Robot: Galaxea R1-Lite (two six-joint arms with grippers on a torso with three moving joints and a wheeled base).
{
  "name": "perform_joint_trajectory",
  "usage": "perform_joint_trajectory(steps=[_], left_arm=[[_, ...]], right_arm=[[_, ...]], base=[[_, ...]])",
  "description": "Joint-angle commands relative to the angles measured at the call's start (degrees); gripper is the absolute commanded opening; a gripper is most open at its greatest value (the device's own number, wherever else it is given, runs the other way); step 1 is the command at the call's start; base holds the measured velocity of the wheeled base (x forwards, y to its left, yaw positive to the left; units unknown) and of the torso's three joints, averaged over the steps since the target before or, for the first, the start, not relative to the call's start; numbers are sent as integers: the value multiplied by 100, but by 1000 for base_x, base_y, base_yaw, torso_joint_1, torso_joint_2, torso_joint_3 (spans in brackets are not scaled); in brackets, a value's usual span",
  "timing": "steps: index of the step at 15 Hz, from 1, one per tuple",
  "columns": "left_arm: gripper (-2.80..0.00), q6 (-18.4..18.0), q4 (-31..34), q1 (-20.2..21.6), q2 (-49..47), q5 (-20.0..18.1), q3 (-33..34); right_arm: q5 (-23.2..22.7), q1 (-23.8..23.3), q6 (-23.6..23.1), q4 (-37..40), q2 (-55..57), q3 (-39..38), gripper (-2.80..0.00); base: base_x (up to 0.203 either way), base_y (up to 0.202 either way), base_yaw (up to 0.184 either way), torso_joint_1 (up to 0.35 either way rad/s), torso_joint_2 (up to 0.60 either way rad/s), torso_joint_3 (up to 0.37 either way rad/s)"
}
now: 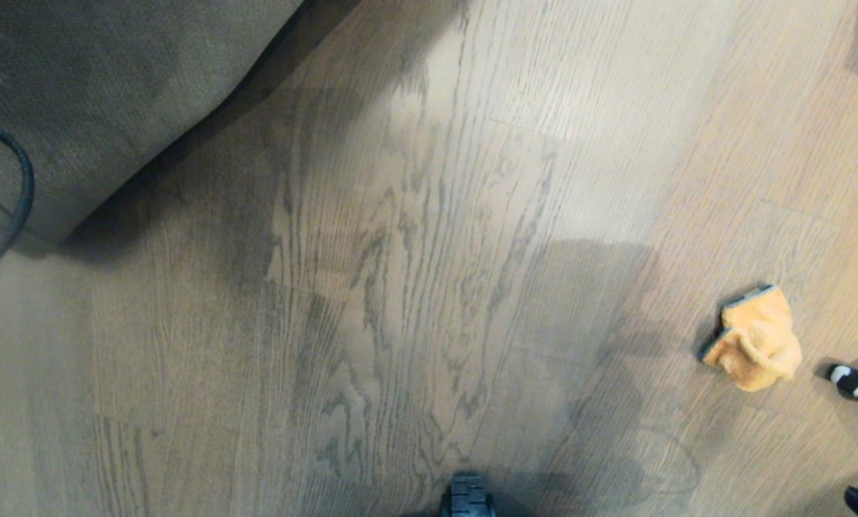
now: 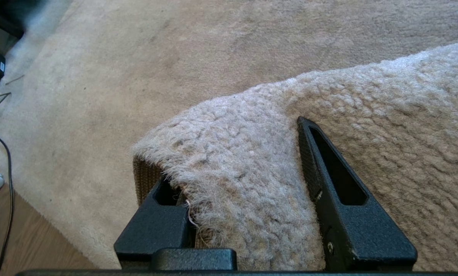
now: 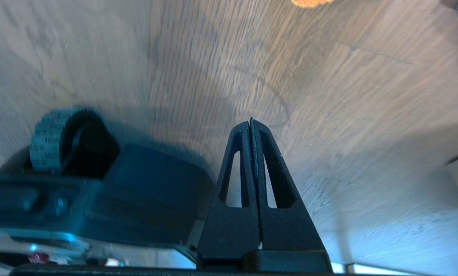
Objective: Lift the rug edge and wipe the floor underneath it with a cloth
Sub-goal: Pick up the rag
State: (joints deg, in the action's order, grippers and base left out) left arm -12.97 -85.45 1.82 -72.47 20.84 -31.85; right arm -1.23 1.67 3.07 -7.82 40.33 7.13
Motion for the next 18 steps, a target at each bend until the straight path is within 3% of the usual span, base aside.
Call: perform_joint_trajectory(steps=[1,3,6,7,10,18], left_arm=[[-280,-12,-55,3,-107,17,65],[-280,-60,-60,3,-158,17,65],[-280,-74,-77,3,-233,17,65],[-280,-83,-77,3,-242,17,65],[-280,-83,-77,3,-268,17,65],[-280,-92,-77,3,-268,17,74]], right_arm=[[-5,-93,58,-987,1717,-5,-280],[-157,-331,93,-1995,2721,124,-280],[-471,-1154,-235,-2809,3720,457,-280],[-558,-1372,-412,-3264,4035,497,0],[-826,-1626,-720,-4183,4457,553,0],[-856,-1827,-710,-4482,5010,570,0]], base=[[0,0,0,0,0,0],[0,0,0,0,0,0],[0,0,0,0,0,0],[0,0,0,0,0,0],[0,0,0,0,0,0],[0,0,0,0,0,0]])
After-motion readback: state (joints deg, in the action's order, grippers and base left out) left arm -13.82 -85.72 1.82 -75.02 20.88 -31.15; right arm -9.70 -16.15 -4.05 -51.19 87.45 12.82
